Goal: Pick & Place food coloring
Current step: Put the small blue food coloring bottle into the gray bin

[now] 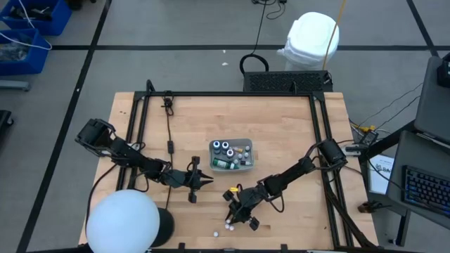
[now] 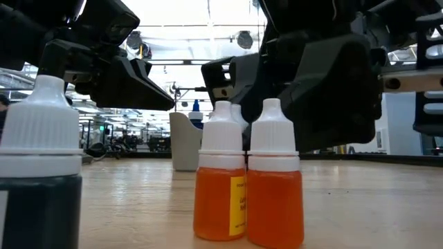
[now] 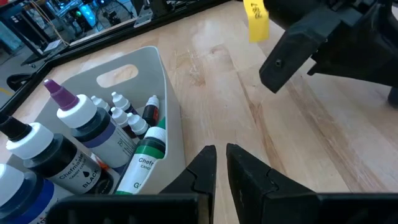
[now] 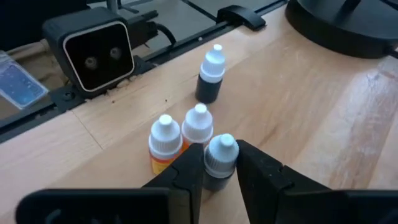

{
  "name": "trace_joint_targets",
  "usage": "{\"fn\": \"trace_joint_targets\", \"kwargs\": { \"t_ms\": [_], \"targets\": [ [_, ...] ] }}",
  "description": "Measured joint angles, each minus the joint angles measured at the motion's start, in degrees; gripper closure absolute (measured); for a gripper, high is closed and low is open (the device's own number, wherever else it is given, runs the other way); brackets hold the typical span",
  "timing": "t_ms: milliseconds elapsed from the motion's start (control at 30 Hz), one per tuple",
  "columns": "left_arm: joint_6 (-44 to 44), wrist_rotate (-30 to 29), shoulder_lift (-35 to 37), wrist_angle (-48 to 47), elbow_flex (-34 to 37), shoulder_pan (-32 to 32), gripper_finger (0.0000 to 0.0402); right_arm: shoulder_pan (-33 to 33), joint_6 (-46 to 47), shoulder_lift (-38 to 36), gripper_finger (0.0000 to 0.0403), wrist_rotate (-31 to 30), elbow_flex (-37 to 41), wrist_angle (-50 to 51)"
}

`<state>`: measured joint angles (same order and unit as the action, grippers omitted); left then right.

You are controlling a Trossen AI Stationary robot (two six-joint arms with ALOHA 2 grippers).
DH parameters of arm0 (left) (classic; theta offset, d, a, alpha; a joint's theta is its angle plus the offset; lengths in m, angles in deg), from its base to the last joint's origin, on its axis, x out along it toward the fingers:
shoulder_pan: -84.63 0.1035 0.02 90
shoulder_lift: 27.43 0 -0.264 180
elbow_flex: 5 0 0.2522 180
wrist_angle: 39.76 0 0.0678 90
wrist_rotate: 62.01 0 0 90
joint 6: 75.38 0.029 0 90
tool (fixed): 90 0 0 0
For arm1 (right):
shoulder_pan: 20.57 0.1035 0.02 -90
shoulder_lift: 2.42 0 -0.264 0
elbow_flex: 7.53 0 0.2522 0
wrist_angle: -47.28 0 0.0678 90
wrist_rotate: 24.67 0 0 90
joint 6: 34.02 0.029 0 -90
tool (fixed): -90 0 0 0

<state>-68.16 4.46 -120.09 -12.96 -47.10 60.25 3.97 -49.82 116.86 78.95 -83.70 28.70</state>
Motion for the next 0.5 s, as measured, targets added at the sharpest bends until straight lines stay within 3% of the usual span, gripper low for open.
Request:
{"fn": "trace_joint_targets", "kwargs": {
  "t_ms": [267,367,500],
  "targets": [
    [-0.22,0.0,0.0,-0.02,0.0,0.0,0.0355,-0.06,-0.13,-0.43,0.0326,-0.75,0.0,-1.22],
    [-0.4,0.0,0.0,-0.02,0.0,0.0,0.0355,-0.09,-0.13,-3.24,0.0332,-5.7,0.04,1.9],
    [-0.5,0.0,0.0,-0.04,0.0,0.0,0.0355,-0.14,-1.68,-10.63,0.0343,-17.27,0.04,12.9]
  ]
}}
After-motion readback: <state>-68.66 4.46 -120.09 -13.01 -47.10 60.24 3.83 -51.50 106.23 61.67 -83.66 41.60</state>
